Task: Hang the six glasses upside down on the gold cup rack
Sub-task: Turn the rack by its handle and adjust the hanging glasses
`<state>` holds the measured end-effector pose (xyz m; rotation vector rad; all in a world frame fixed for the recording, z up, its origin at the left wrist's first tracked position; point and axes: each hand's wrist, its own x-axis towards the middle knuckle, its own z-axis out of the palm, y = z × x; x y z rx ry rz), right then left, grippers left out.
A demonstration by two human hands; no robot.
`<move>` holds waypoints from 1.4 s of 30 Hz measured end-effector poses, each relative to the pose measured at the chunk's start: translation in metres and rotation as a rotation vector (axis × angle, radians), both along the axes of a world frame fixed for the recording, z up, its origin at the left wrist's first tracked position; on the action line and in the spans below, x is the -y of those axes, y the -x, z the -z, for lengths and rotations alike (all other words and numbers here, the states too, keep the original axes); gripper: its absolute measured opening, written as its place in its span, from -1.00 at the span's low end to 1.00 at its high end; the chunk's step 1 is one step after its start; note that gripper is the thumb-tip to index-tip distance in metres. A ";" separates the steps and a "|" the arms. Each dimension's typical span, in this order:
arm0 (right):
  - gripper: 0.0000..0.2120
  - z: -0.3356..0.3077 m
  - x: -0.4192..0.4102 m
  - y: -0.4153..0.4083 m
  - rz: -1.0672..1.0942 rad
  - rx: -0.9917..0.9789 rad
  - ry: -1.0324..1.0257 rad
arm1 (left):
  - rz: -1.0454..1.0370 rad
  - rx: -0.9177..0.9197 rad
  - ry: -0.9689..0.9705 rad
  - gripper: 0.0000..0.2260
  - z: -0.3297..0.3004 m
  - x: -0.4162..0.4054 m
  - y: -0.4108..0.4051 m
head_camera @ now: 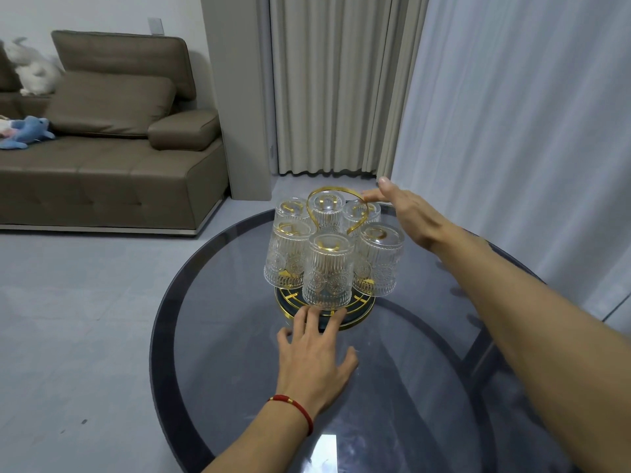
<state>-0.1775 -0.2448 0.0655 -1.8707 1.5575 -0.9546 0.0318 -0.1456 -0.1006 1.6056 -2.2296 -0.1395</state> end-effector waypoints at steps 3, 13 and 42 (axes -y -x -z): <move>-0.22 0.001 0.010 0.000 0.001 -0.017 -0.046 | -0.003 0.005 -0.007 -0.44 0.000 0.000 0.000; -0.24 -0.001 0.019 0.015 0.022 -0.140 0.040 | 0.027 0.005 -0.028 -0.44 0.001 0.001 -0.005; -0.37 -0.004 0.018 0.028 0.063 -0.196 0.084 | 0.023 0.005 -0.030 -0.44 -0.001 0.000 -0.004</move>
